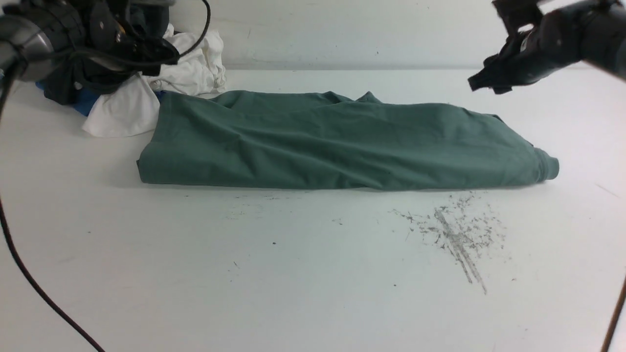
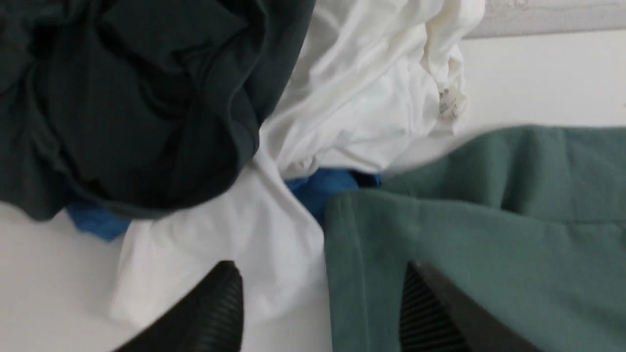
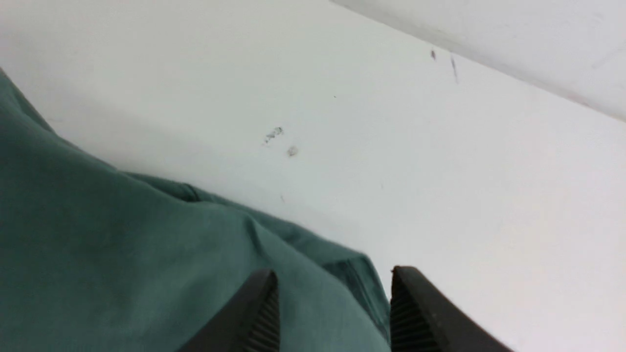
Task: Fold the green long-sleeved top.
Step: Use both arms to drag the lower edge of the fabric forward and fold it over the upper edge
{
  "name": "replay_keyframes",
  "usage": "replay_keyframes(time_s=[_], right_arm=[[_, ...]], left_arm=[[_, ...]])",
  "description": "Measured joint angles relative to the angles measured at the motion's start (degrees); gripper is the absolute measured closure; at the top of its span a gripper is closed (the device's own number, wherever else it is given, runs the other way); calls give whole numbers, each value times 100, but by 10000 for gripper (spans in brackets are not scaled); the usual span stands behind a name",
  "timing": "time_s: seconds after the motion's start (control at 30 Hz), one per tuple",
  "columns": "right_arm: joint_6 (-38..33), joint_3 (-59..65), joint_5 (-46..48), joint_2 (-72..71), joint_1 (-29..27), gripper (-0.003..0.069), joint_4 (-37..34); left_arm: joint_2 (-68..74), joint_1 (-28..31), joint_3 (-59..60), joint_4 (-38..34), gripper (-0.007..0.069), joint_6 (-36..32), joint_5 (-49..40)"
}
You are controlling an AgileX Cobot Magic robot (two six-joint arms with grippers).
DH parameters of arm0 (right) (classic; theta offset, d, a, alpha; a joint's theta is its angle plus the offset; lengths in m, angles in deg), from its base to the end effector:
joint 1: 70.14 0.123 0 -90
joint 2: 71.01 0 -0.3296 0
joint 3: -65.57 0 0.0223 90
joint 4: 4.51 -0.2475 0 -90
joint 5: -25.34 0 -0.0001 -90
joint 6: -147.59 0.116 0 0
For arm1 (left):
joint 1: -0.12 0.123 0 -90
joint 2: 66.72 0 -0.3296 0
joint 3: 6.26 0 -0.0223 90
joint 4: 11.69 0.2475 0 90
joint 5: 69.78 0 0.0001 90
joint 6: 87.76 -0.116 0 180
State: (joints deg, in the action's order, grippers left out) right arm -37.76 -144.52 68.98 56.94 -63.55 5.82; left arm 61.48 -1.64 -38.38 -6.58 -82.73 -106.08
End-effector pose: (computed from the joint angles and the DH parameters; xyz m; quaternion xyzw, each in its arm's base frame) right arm 0.5214 0.0458 0.2816 -0.1386 0.9309 -0.0766 0.3292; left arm 0.5379 -0.0104 0.3000 -0.0039 0.9142 0.0147 0.4049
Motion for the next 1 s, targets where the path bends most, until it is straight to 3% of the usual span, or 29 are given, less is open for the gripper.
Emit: replay_keyframes(time_s=[0.07,0.1,0.13,0.2,0.3,0.43,0.67,0.87,1.0], right_arm=[[-130,-7,580,-58,0,441,-495],[-174,-7,640,-41,0,459,-622],[-404,34,1069,128,0,534,-1162],[-709,79,1288,511,0,618,-1807],[-1106,121,1481,1074,0,662,-2349],[-1166,75,1525,1139,-13,671,-2214],[-181,38,1808,1139,-291,671,-688],[-48,156,2383,1023,-685,672,-417],[-216,463,2623,703,-731,673,-643]], left_arm=[[-33,-82,-13,-135,365,-146,-720],[-24,-92,-13,-135,365,-146,-720],[147,-202,-13,-310,475,-347,-1155],[517,-313,-13,-457,564,-599,-1367],[1063,-468,15,-549,620,-873,-1513],[1189,-523,-31,-474,632,-950,-1690],[1090,-540,-47,-456,632,-1153,-2645],[880,-591,-6,-454,632,-1290,-3294],[696,-575,0,-606,631,-1642,-3309]])
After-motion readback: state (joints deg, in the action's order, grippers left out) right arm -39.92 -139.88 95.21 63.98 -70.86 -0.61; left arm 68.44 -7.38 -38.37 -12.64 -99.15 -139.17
